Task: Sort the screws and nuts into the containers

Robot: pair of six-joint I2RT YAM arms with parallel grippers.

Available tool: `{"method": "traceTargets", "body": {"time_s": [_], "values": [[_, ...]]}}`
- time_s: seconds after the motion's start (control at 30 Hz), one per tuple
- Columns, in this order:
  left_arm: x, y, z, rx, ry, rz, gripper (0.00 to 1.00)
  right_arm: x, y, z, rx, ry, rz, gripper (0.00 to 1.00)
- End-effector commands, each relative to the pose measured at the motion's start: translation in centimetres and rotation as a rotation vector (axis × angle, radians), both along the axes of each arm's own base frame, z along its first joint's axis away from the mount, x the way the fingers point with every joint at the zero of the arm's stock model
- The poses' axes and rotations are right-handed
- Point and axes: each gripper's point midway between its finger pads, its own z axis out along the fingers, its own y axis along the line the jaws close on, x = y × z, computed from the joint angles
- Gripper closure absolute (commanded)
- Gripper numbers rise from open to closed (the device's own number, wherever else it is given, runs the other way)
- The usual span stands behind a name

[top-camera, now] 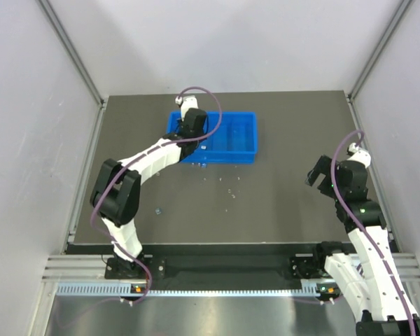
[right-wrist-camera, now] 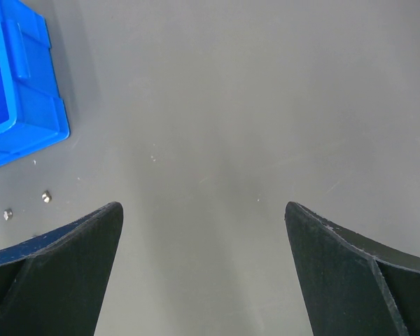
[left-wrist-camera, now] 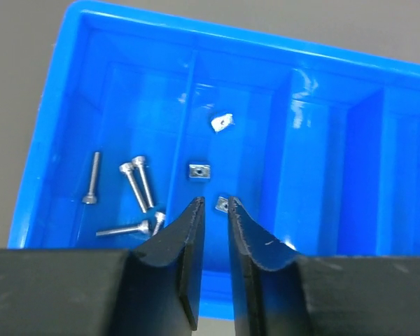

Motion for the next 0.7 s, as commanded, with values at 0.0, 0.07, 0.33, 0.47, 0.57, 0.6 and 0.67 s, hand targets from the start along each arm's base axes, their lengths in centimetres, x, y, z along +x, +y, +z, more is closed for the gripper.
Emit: {"method": "traceTargets", "body": {"time_s": [0.0,0.07,0.33,0.47,0.57,0.6,0.67], "values": [[-0.5,-0.8,4.4,-0.066,-0.076,-0.059,0.73,0.7,-0.2,1.2,-0.015,-0.045,-0.009,0.0],[-2.3,-0.8,5.5,-0.089,-0.073,-0.099,0.67,0.8,-0.2,1.1,-0.017,-0.038,-0.005,0.0],[-11.8,0.6,3.3,-0.126,0.051,-0.11,0.4,0.8,0.1,0.9,-0.005,-0.036,0.006,0.01],[-15.9,6.0,1.3,-0.164,0.11,0.164,0.39,0.7,0.3,1.0,0.001,-0.043,0.017,0.0],[-19.9,10.7,-0.8,-0.153,0.143,0.363,0.39,0.7,0.3,1.1,0.002,-0.055,0.019,0.0],[-21.3,12.0,-2.0,-0.147,0.153,0.402,0.39,0.8,0.4,1.1,0.002,-0.053,0.021,0.0],[-22.9,13.7,-3.4,-0.142,0.165,0.476,0.39,0.8,0.5,1.0,0.005,-0.05,0.024,0.0]]}}
